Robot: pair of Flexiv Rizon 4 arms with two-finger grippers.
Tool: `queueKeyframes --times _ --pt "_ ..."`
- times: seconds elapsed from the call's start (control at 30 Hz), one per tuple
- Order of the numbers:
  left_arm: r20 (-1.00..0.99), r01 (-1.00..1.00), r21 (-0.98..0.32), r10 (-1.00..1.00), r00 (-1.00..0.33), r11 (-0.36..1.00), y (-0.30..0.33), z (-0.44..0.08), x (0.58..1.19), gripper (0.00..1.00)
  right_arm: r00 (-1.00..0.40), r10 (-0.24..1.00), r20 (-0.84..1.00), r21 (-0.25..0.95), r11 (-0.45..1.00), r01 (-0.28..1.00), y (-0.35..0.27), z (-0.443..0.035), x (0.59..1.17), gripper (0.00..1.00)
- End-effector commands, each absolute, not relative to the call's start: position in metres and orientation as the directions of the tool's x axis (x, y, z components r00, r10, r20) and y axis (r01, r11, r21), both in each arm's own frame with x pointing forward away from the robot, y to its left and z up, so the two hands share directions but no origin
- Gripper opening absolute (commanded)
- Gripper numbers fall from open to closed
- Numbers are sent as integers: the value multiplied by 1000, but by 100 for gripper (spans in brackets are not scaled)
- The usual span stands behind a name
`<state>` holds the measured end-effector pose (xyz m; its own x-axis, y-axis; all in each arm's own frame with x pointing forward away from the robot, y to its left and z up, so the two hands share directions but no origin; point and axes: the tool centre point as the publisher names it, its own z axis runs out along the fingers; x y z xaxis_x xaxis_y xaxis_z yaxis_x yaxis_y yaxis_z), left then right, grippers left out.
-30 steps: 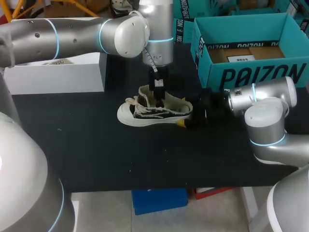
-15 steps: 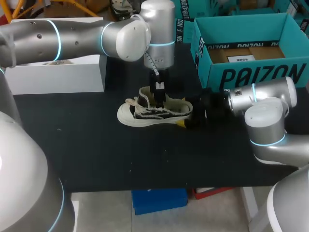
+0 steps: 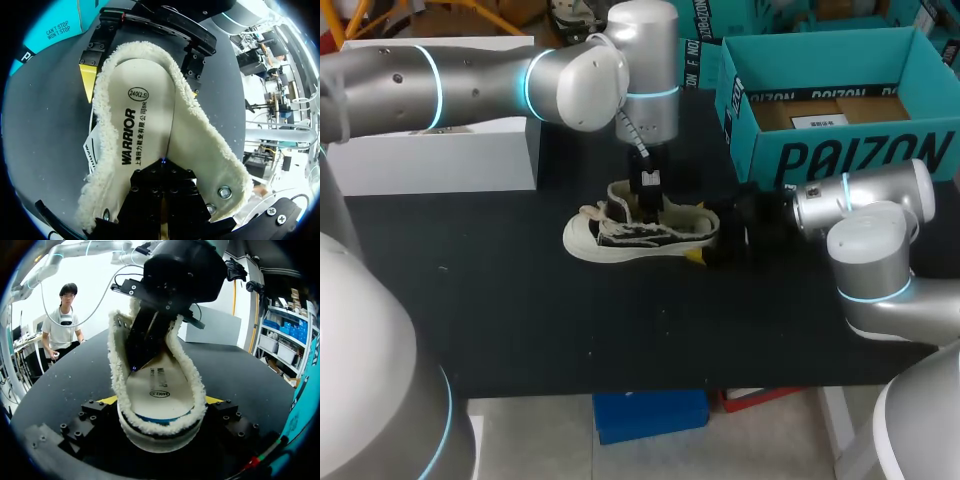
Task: Take the shoe out of the shoebox, open the shoe tongue, remove and reinsert the insole, then place the shoe into the shoebox
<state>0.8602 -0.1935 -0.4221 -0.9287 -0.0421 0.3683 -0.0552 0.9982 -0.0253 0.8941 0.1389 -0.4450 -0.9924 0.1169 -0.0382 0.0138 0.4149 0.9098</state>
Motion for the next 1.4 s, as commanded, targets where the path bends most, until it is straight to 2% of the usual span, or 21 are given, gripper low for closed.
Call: queueKeyframes --times 0.03,0.2,0.23,0.27,0.33,0.37,0.4,0.5,0.57,0.7,0.83,1.0,1.13,1.23,1.4 --pt "367 -55 -32 -40 -929 998 -197 -444 852 0 -992 117 -36 909 416 16 138 -446 895 0" --pt "366 -56 -36 -39 -930 998 -197 -443 852 0 -992 117 -36 909 416 16 138 -446 895 0" --pt "367 -56 -36 -39 -930 998 -197 -443 852 20 -992 117 -36 909 416 16 138 -446 895 0" --pt "366 -56 -37 -39 -930 998 -197 -442 852 31 -992 117 -36 909 416 16 138 -446 895 0" --pt "364 -54 -36 -37 -931 998 -197 -442 852 25 -992 117 -36 909 416 16 138 -446 895 0" --pt "362 -55 -36 -38 -931 998 -196 -442 852 24 -992 117 -36 909 416 16 138 -446 895 0" --pt "361 -55 -37 -38 -932 998 -196 -442 852 28 -992 117 -36 909 416 16 138 -446 895 0" --pt "355 -56 -37 -40 -934 998 -194 -442 852 22 -992 117 -36 909 416 16 138 -446 895 0" --pt "342 -55 -35 -40 -939 998 -193 -442 852 24 -992 117 -36 909 416 16 138 -446 895 0" --pt "290 -53 -1 -50 -956 999 -192 -444 851 22 -992 117 -36 909 416 16 138 -446 895 0" --pt "170 -57 76 -69 -983 995 -192 -449 846 26 -992 117 -36 909 416 16 138 -446 895 0" --pt "46 -68 139 -75 -996 988 -187 -458 841 21 -992 117 -36 909 416 16 138 -446 895 0" --pt "-25 -81 170 -78 -997 982 -181 -461 844 26 -992 117 -36 909 416 16 138 -446 895 0" --pt "-81 -97 186 -83 -993 978 -175 -464 848 13 -992 117 -36 909 416 16 138 -446 895 0" --pt "-134 -79 241 -47 -990 967 -167 -475 851 13 -992 117 -36 909 416 16 138 -446 895 0"
